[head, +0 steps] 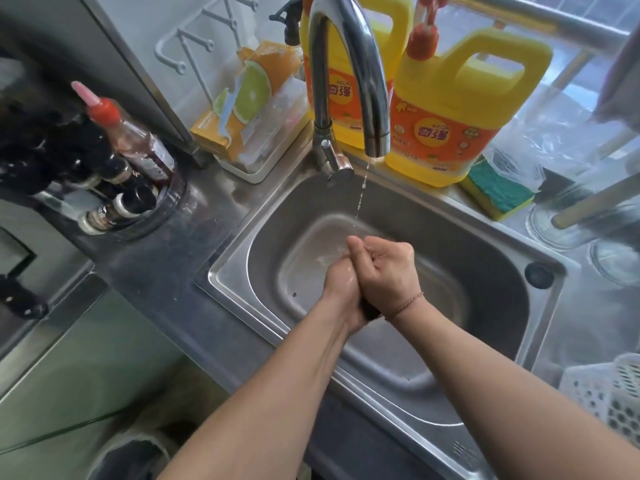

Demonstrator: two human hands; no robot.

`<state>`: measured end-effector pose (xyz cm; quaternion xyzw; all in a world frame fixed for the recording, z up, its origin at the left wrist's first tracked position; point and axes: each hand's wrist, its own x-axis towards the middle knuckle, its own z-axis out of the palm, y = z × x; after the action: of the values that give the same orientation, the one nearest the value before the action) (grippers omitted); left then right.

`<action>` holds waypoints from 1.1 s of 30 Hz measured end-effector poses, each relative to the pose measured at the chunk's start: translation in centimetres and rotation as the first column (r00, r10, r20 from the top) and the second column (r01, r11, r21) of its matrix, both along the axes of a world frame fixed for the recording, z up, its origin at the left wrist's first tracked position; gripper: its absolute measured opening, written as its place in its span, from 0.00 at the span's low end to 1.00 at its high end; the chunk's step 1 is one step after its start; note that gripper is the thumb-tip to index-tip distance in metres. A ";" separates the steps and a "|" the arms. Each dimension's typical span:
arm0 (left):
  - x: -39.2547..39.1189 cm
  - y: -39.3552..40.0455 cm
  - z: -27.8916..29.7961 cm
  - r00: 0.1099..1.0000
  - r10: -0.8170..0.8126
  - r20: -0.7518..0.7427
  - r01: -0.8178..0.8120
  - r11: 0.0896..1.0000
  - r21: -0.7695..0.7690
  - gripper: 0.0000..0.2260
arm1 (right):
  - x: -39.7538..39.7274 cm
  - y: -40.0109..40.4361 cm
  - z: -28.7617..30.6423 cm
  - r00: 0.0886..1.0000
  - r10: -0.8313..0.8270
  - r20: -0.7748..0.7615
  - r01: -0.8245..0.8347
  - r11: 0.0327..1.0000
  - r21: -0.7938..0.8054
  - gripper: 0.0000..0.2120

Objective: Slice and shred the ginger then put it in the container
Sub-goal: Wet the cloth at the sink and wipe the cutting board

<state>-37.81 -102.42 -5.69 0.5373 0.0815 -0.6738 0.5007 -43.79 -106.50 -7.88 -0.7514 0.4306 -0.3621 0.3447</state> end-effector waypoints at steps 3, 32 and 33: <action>-0.4 -0.7 -0.8 0.972 0.070 0.223 -0.072 0.997 -0.001 0.18 | -0.1 -0.6 -0.3 0.993 -0.110 -0.047 0.119 0.938 0.325 0.24; -1.4 3.3 1.1 0.993 -0.120 0.009 0.120 0.989 -0.088 0.31 | -4.3 4.1 3.1 0.943 0.000 -0.334 -0.091 0.962 -0.257 0.19; -1.5 3.2 1.2 0.988 -0.155 0.026 0.157 0.983 -0.092 0.30 | -4.5 4.1 3.1 0.946 -0.020 -0.324 -0.075 0.957 -0.280 0.21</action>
<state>-39.28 -99.20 -4.50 0.5243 0.0029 -0.7089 0.4718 -48.32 -102.44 -4.79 -0.8487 0.4132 -0.2880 0.1613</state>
